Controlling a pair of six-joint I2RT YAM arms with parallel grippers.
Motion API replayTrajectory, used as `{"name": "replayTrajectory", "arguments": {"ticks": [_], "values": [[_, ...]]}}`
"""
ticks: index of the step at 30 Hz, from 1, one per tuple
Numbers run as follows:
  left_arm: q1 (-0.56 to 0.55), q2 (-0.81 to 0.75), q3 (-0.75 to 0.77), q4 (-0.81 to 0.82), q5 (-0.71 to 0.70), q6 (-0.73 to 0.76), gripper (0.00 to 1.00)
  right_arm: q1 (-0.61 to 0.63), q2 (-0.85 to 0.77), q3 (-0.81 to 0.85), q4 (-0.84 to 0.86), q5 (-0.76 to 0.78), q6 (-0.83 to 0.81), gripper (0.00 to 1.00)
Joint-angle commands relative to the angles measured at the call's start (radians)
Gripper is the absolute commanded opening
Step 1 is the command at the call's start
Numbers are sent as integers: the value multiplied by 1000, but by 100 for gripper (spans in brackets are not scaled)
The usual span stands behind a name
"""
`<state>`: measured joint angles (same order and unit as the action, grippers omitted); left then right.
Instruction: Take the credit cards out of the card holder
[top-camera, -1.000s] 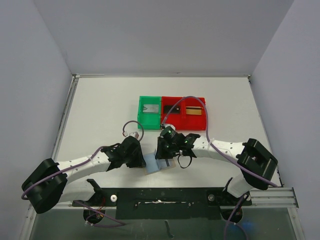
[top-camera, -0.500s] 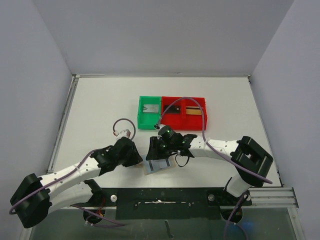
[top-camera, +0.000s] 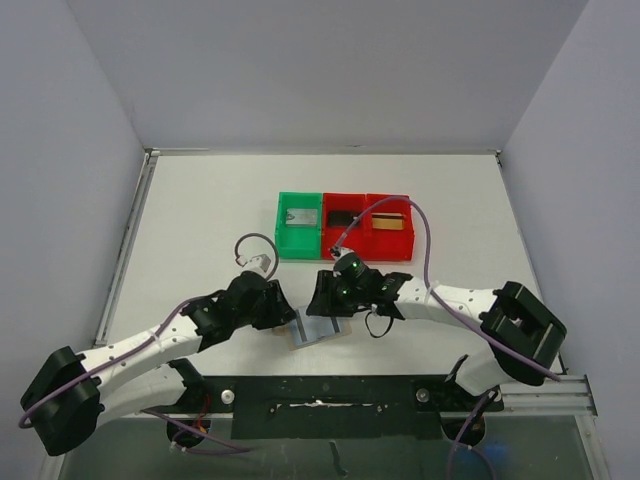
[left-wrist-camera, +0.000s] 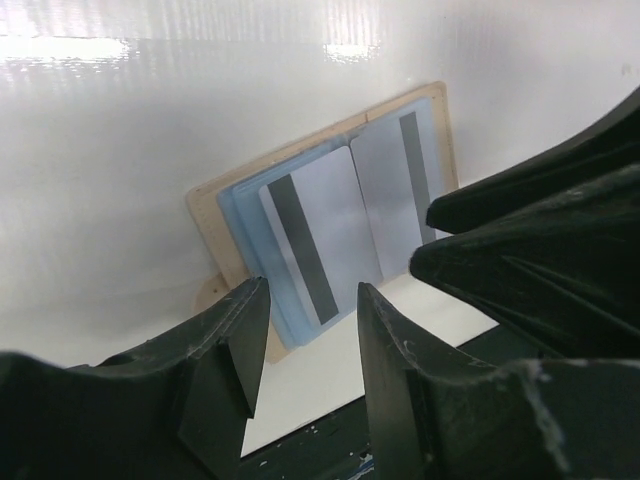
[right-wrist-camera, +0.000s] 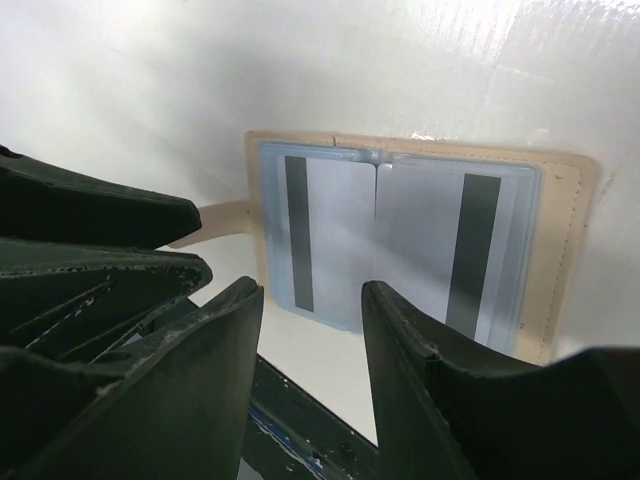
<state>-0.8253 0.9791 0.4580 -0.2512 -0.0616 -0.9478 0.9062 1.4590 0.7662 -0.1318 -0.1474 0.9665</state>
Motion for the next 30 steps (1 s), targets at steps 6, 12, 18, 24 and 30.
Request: {"name": "replayTrajectory", "arguments": {"ticks": [6, 12, 18, 24, 30], "values": [[-8, 133, 55, 96, 94, 46, 39, 13, 122, 54, 73, -80, 0, 40], [-11, 215, 41, 86, 87, 26, 34, 19, 166, 92, -60, 25, -9, 40], [-12, 256, 37, 86, 81, 24, 30, 22, 170, 92, -81, 40, -9, 40], [-12, 283, 38, 78, 78, 29, 26, 21, 175, 75, -2, -24, -7, 36], [-12, 290, 38, 73, 74, 29, 24, -13, 141, -6, 134, -95, 26, 27]]}}
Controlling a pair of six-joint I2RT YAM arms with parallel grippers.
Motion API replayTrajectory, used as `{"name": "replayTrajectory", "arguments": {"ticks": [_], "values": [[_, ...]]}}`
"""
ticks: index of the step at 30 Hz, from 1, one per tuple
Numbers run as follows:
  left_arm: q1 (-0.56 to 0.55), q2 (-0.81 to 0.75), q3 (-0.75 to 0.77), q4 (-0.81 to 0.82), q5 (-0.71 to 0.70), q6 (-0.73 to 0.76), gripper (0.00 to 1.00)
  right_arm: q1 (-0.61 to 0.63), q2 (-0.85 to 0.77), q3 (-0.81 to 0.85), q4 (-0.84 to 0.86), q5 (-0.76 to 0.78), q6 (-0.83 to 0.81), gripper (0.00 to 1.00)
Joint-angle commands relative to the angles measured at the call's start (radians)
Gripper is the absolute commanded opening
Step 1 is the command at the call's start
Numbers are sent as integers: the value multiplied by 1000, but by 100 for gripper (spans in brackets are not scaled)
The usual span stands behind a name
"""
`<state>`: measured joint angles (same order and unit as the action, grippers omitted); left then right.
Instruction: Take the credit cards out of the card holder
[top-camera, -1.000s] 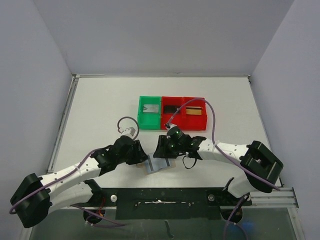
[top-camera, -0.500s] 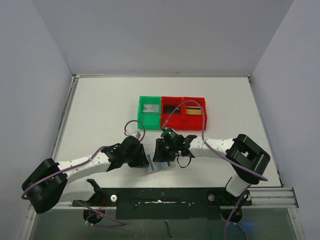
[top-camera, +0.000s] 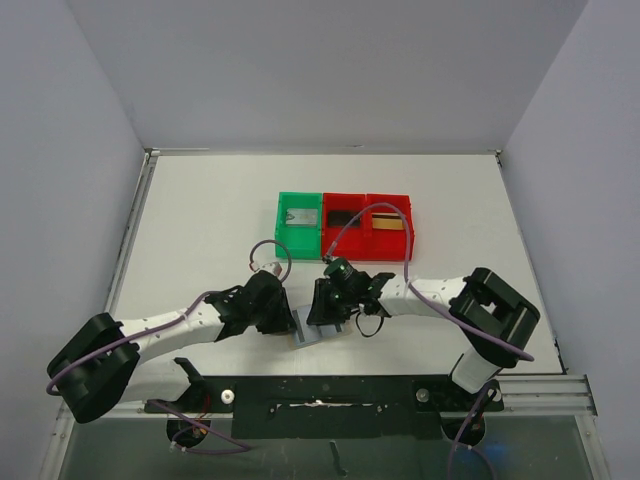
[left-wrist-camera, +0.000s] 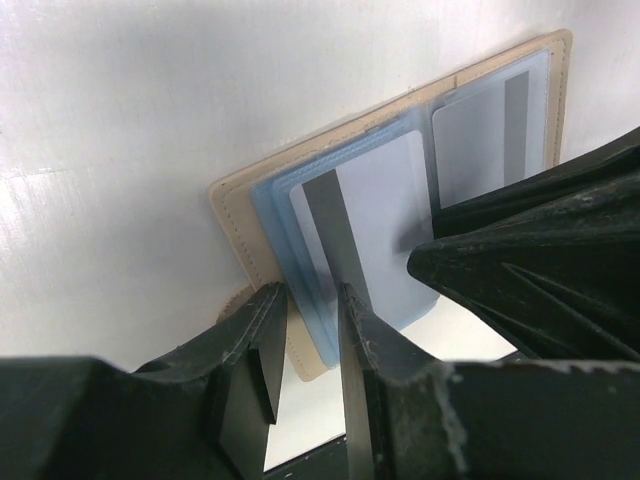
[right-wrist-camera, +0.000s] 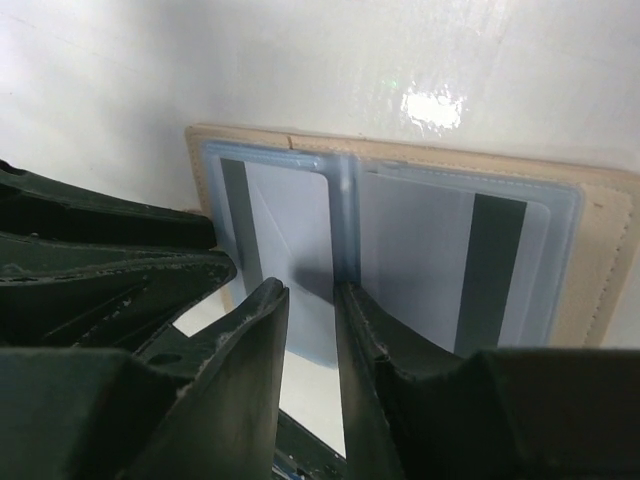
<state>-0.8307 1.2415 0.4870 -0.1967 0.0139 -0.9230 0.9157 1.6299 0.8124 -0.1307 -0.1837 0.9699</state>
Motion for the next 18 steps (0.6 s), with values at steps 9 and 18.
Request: {"name": "replayTrajectory", "arguments": {"ticks": [9, 18], "values": [[-6, 52, 14, 7, 0, 14, 20, -81, -31, -161, 331, -197, 64, 22], [-7, 69, 21, -3, -4, 23, 16, -105, -25, -226, 464, -252, 103, 10]]}}
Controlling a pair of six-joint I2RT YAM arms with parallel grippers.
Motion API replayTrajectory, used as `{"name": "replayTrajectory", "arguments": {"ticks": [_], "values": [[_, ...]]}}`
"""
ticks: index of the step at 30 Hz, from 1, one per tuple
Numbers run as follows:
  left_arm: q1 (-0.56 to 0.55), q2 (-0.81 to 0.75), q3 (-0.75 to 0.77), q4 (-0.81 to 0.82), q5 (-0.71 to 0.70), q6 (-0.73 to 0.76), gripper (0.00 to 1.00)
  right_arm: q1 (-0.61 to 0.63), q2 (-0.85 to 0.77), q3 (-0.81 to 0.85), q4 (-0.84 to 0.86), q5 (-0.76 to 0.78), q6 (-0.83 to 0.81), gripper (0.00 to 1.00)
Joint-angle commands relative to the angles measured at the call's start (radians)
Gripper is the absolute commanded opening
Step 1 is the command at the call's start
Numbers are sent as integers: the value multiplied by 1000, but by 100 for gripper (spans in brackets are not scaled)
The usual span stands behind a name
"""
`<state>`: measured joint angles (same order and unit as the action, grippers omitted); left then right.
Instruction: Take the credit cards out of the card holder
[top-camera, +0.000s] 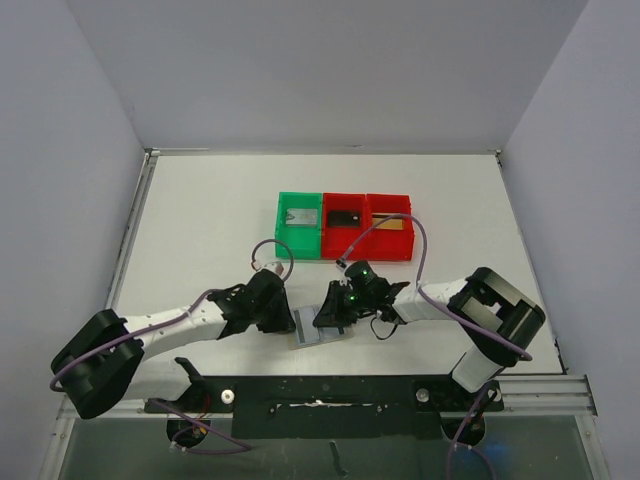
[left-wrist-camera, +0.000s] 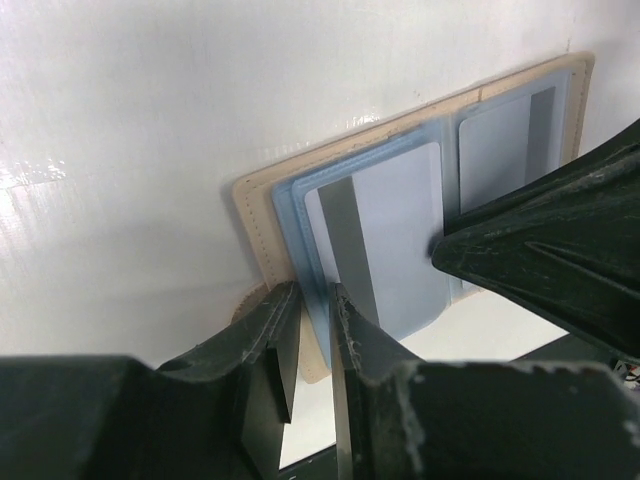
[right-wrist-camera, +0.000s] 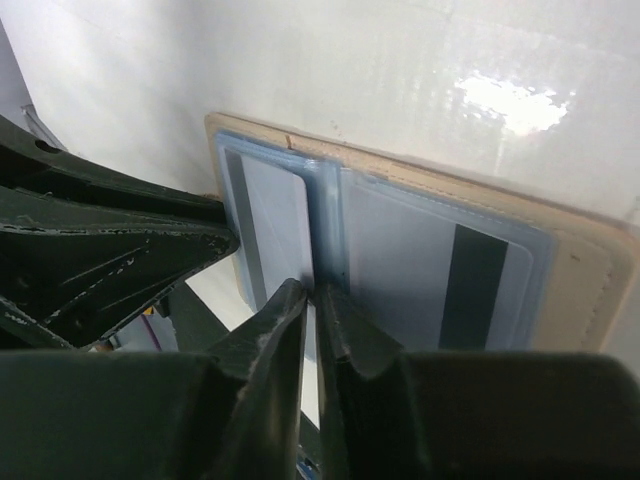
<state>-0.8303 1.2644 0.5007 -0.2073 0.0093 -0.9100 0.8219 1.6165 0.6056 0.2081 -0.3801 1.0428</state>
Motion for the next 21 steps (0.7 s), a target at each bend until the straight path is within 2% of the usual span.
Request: {"name": "replayTrajectory", "arguments": {"ticks": [1, 5, 8, 15, 21], "values": [[-7, 50, 8, 7, 1, 12, 16, -14, -14, -27, 139, -64, 35, 8], [-7, 78, 11, 8, 3, 27, 12, -35, -29, -69, 207, -89, 52, 0], [-7, 97, 12, -2, -2, 34, 7, -55, -43, -107, 269, -123, 61, 0], [-7, 123, 11, -6, -10, 50, 5, -97, -50, -169, 349, -184, 72, 0], [-6, 128, 8, -15, -19, 56, 5, -125, -72, -194, 342, -200, 62, 0]]}}
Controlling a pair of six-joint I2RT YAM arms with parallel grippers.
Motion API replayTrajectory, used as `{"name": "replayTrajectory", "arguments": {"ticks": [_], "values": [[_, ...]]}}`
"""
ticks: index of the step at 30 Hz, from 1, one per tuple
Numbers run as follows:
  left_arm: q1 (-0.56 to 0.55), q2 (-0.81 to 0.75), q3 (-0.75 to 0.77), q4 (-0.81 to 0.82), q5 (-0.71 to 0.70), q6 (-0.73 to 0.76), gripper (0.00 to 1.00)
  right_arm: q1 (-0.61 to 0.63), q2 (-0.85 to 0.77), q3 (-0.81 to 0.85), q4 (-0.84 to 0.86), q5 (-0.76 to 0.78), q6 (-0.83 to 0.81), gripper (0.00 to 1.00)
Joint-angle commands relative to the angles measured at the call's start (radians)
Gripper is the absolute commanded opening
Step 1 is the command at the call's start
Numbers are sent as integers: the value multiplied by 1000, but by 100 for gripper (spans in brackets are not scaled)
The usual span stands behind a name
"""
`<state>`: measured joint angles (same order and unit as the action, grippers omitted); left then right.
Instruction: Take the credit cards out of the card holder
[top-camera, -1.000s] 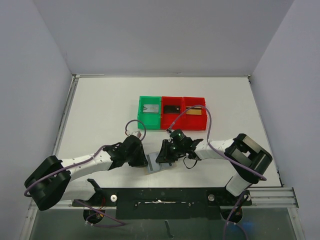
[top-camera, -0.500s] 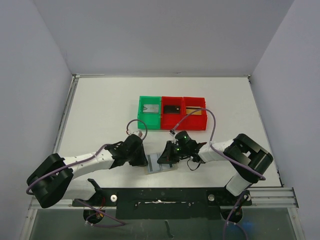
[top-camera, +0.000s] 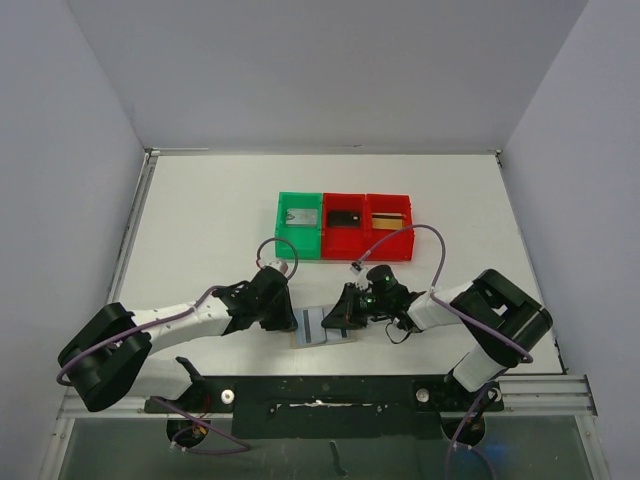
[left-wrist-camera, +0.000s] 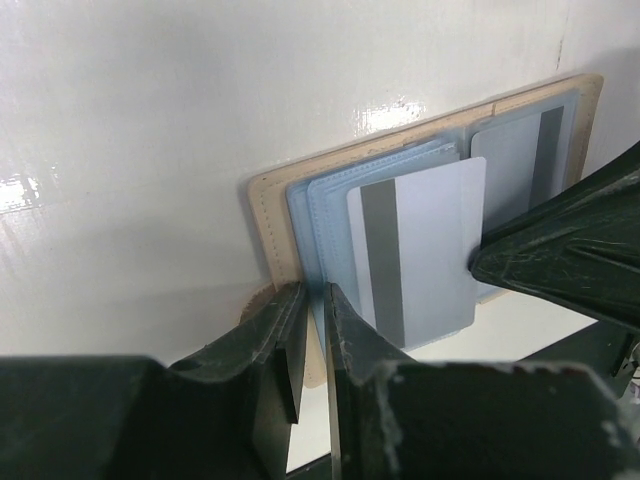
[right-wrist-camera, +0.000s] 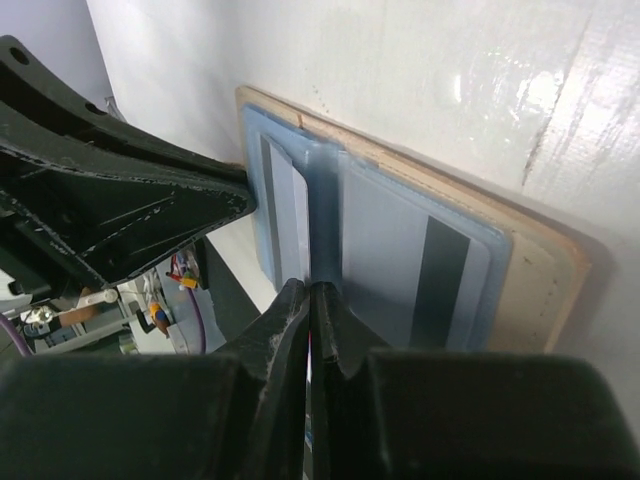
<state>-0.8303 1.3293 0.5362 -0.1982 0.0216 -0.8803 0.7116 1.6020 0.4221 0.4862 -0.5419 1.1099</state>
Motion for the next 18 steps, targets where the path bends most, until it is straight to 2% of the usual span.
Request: {"name": "replayTrajectory", "arguments": {"ticks": [1, 13, 15, 18], "values": [[-6, 64, -29, -26, -31, 26, 5, -18, -62, -10, 51, -37, -11, 0], [-7, 24, -31, -24, -30, 23, 5, -63, -90, -20, -23, -29, -48, 0], [-7, 3, -23, -33, -31, 22, 9, -64, -89, -11, -32, -27, -52, 0], [-6, -43, 5, -59, -29, 22, 22, -63, -82, -1, -34, -29, -55, 0]]}}
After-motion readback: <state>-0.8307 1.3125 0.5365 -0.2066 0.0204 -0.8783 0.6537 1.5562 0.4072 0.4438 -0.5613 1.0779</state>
